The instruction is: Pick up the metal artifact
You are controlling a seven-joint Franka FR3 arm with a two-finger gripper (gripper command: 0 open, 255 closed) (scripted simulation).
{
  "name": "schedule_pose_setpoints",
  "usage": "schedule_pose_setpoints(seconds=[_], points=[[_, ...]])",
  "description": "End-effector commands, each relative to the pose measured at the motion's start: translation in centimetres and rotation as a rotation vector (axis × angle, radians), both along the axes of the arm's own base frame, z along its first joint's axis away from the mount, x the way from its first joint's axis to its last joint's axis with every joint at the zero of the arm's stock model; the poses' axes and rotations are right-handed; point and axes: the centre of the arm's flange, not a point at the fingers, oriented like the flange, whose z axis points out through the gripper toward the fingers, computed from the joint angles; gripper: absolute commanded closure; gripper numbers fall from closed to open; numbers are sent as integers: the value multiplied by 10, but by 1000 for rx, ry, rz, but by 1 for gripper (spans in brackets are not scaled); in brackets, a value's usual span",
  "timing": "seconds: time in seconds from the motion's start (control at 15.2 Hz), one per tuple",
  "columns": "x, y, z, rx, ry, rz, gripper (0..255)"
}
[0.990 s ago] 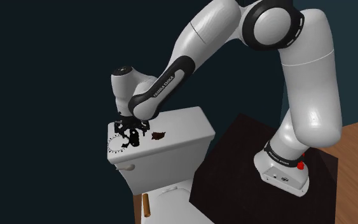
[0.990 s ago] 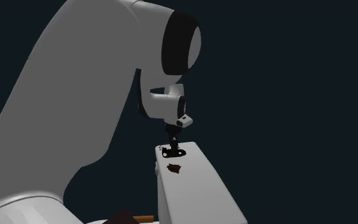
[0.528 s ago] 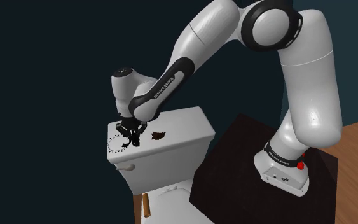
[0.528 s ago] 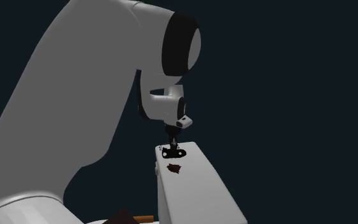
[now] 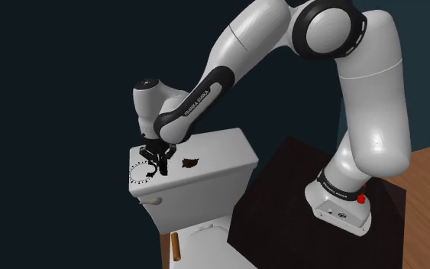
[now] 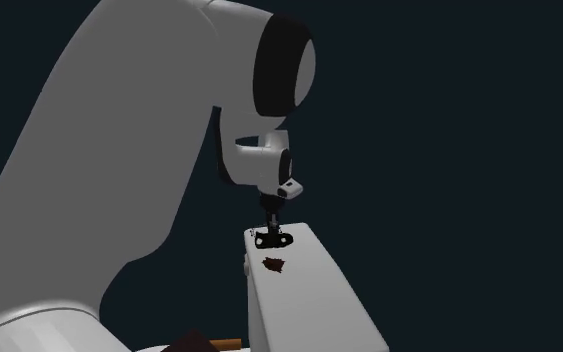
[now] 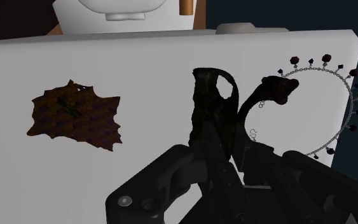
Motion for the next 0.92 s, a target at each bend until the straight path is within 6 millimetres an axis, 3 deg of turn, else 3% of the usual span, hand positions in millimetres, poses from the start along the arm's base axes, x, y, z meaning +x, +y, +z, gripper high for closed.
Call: schedule_pose_setpoints(seconds=[0.0,0.73,0.86], points=[[0,0,9,0,2,1,255],[0,0,67,0,2,1,255],[0,0,67,0,2,1,255]])
